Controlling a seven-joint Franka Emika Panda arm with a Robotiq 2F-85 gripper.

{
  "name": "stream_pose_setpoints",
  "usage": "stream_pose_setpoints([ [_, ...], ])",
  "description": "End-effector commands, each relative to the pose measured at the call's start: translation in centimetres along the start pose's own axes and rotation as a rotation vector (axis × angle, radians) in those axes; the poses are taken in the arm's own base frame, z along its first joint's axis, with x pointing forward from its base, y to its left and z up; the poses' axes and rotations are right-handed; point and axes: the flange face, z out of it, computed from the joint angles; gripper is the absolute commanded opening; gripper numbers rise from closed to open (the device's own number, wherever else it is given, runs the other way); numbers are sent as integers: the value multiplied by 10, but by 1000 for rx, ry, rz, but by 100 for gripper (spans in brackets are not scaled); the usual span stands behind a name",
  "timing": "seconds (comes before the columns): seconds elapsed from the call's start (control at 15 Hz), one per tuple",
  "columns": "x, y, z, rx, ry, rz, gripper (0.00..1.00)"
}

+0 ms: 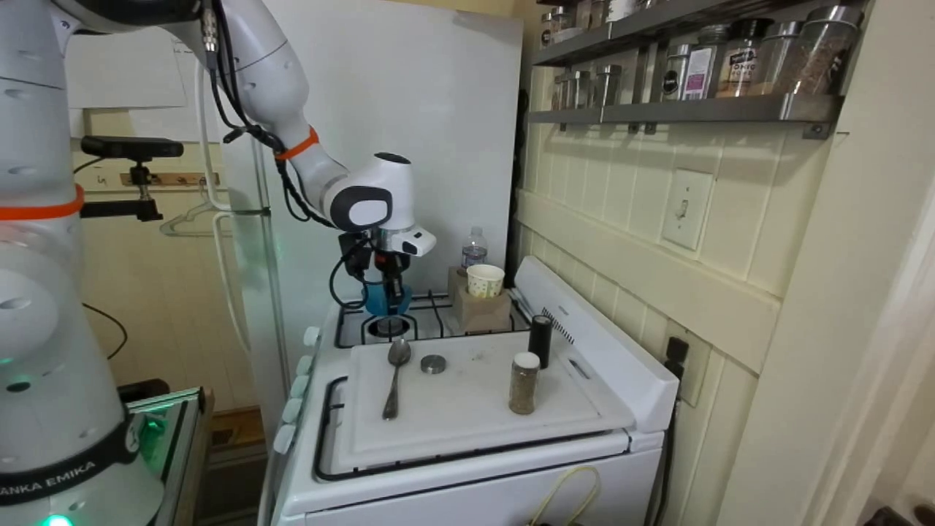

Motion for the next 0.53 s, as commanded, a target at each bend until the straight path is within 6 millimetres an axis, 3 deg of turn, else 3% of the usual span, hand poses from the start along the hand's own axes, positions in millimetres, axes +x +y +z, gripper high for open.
stream_pose_setpoints([
  [0.0, 3, -24, 16, -21, 5, -34, 1],
  [0.13, -1, -35, 13, -13, 17, -45, 1],
  [0.47, -11, -38, -6, 0, 51, -23, 1],
])
